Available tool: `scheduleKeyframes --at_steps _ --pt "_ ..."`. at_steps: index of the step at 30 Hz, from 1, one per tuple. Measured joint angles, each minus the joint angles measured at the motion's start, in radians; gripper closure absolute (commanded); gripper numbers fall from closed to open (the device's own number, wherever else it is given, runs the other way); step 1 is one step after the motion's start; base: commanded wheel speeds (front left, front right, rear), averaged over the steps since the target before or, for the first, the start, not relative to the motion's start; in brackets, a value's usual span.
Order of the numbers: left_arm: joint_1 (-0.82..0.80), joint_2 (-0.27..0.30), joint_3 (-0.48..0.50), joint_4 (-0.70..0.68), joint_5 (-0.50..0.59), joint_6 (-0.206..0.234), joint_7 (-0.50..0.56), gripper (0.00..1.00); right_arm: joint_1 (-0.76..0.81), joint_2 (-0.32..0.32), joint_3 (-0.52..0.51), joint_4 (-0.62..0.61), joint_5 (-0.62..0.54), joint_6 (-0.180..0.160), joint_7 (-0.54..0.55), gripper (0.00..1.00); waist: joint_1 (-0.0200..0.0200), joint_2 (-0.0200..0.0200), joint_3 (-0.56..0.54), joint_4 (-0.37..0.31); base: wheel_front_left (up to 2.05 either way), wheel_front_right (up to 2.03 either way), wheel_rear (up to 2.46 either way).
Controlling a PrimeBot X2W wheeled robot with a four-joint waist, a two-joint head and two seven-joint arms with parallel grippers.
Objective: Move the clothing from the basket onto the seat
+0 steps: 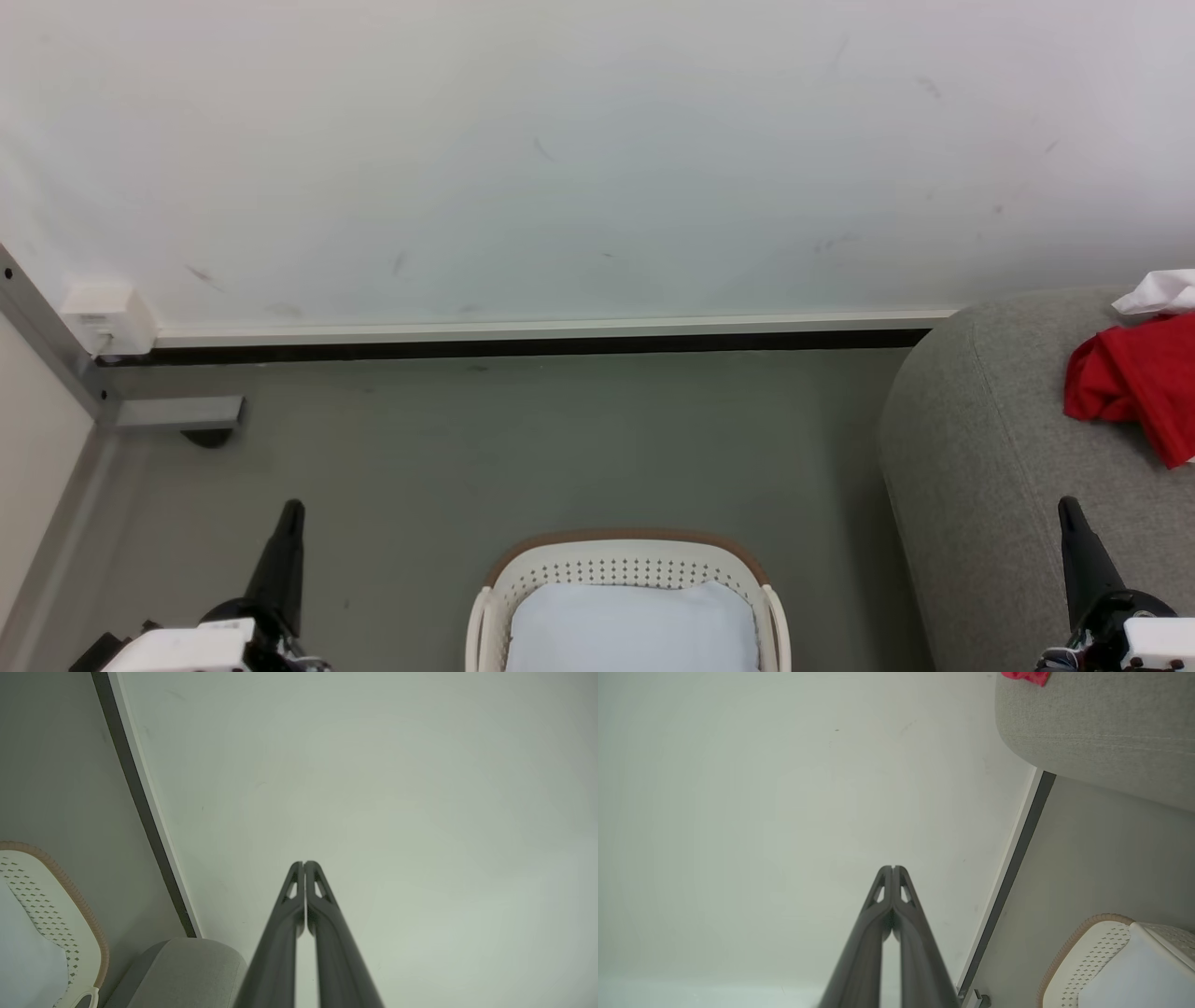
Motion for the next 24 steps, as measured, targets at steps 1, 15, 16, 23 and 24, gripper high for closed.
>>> scheduleKeyframes --at_steps 1,15,16,23,24 --pt "0.000 0.000 0.000 0.000 0.000 0.000 0.000 1.00 0.000 0.000 0.000 0.000 0.000 0.000 0.000 1.00 0.0000 0.0000 0.000 0.000 0.00 0.00 0.00" --pt "0.000 0.000 0.000 0.000 0.000 0.000 0.000 1.00 0.000 0.000 0.000 0.000 0.000 0.000 0.000 1.00 0.0000 0.0000 0.000 0.000 0.00 0.00 0.00" --pt "0.000 0.000 0.000 0.000 0.000 0.000 0.000 1.00 0.000 0.000 0.000 0.000 0.000 0.000 0.000 1.00 0.0000 0.0000 0.000 0.000 0.00 0.00 0.00" --pt "0.000 0.000 0.000 0.000 0.000 0.000 0.000 1.00 0.000 0.000 0.000 0.000 0.000 0.000 0.000 1.00 0.0000 0.0000 0.000 0.000 0.00 0.00 0.00" --pt "0.000 0.000 0.000 0.000 0.000 0.000 0.000 1.00 0.000 0.000 0.000 0.000 0.000 0.000 0.000 1.00 0.0000 0.0000 0.000 0.000 0.00 0.00 0.00"
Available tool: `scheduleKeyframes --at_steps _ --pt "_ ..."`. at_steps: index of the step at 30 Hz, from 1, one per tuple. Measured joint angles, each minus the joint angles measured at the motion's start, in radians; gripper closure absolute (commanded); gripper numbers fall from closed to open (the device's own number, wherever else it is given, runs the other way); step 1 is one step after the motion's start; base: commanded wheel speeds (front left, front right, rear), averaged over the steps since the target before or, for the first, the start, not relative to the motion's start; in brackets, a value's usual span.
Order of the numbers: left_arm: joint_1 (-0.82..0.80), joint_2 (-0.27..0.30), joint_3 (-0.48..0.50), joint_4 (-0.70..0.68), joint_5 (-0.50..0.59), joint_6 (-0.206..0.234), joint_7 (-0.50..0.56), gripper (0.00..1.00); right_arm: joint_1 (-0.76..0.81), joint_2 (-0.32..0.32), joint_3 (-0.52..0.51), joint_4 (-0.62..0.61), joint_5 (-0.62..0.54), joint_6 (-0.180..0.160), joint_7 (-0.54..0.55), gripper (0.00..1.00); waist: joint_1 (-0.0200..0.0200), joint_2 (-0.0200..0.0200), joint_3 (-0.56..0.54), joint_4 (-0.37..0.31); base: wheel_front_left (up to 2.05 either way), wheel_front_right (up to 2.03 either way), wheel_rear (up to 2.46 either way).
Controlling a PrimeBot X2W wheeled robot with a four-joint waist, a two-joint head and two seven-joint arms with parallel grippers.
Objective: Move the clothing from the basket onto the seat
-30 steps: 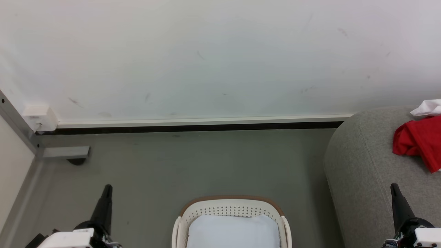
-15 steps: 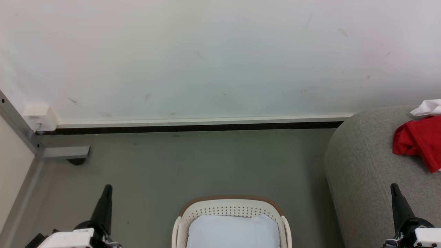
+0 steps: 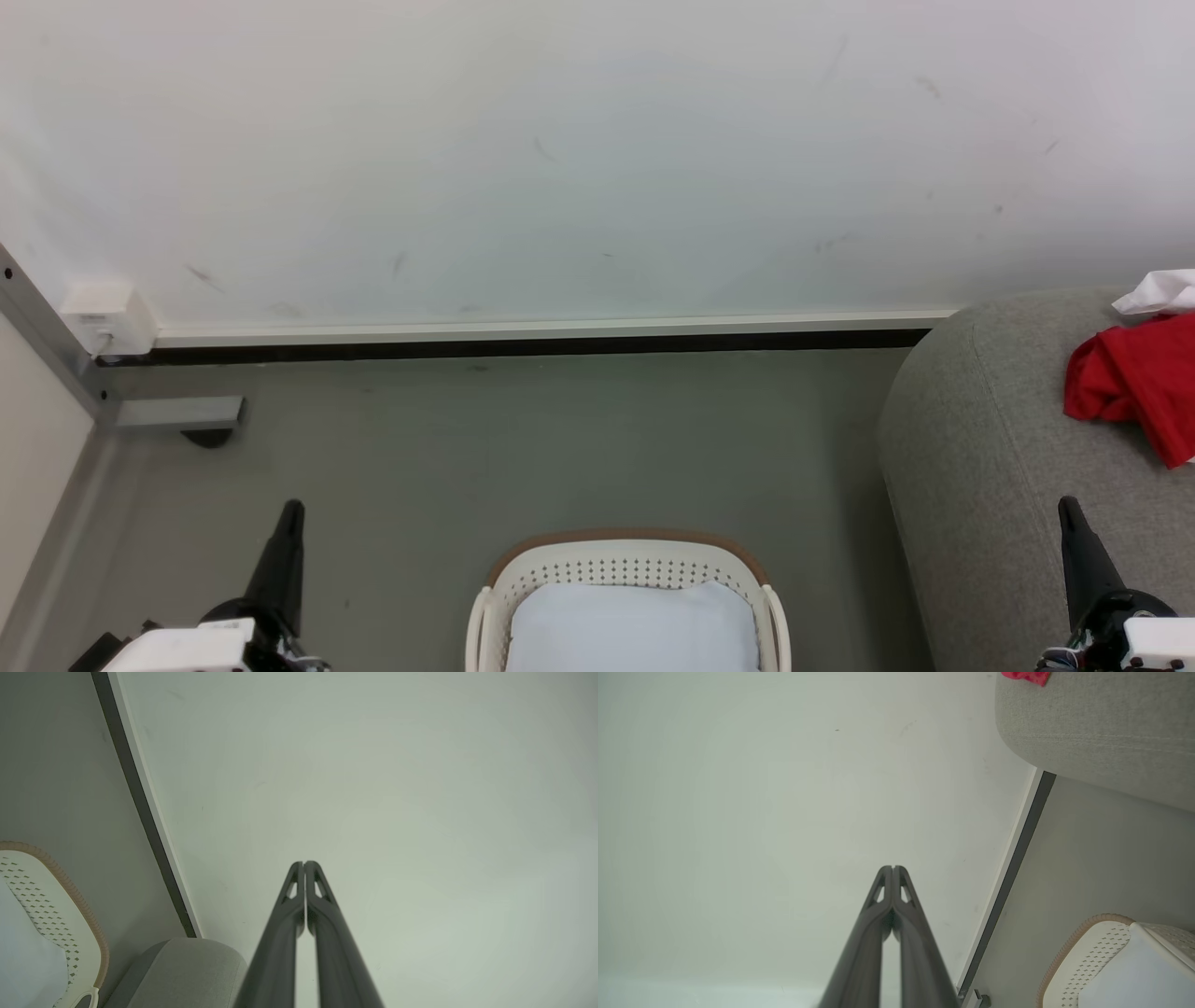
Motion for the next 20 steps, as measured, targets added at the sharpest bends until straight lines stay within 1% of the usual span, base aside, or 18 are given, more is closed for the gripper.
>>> scheduleKeyframes --at_steps 20 --pt "0.000 0.000 0.000 0.000 0.000 0.000 0.000 1.00 0.000 0.000 0.000 0.000 0.000 0.000 0.000 1.00 -0.0001 0.0000 0.000 0.000 0.00 0.00 0.00"
